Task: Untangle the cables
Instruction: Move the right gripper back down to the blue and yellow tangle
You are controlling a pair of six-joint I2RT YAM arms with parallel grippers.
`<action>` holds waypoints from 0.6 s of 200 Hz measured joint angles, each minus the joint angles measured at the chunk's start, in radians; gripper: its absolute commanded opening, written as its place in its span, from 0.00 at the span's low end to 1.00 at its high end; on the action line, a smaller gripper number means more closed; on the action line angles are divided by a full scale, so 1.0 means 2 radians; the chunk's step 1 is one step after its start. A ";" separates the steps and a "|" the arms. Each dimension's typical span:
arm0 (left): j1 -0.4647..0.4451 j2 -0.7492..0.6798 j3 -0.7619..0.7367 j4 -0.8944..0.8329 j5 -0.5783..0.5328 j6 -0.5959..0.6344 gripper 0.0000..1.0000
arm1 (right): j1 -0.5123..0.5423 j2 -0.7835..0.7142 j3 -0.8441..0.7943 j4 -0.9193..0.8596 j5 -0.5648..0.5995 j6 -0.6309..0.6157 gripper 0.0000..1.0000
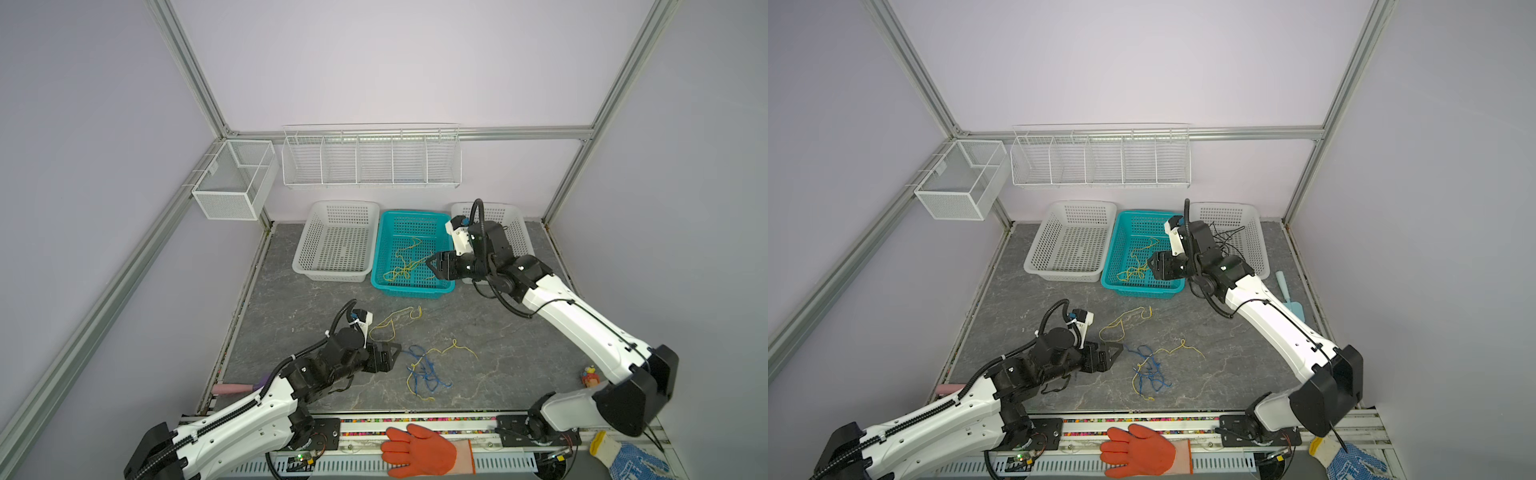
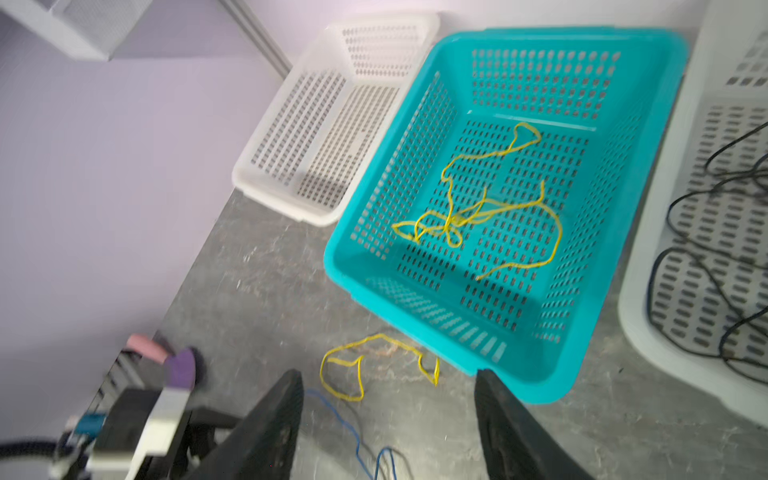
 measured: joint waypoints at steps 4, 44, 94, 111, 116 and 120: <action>0.000 0.002 0.000 0.001 0.000 -0.001 1.00 | 0.006 -0.010 -0.015 0.001 -0.002 0.000 0.69; 0.000 0.023 -0.006 0.015 0.004 -0.011 1.00 | 0.053 -0.099 -0.144 -0.016 -0.013 0.001 0.70; 0.000 0.039 -0.014 0.032 0.004 -0.011 1.00 | 0.101 -0.197 -0.235 -0.041 -0.054 0.012 0.69; 0.001 0.042 -0.014 0.033 0.004 -0.011 1.00 | 0.120 -0.213 -0.258 -0.049 -0.061 0.021 0.69; 0.001 0.043 -0.014 0.033 0.004 -0.011 1.00 | 0.126 -0.217 -0.263 -0.051 -0.062 0.023 0.68; 0.001 0.043 -0.014 0.034 0.004 -0.011 0.99 | 0.130 -0.220 -0.268 -0.053 -0.063 0.026 0.68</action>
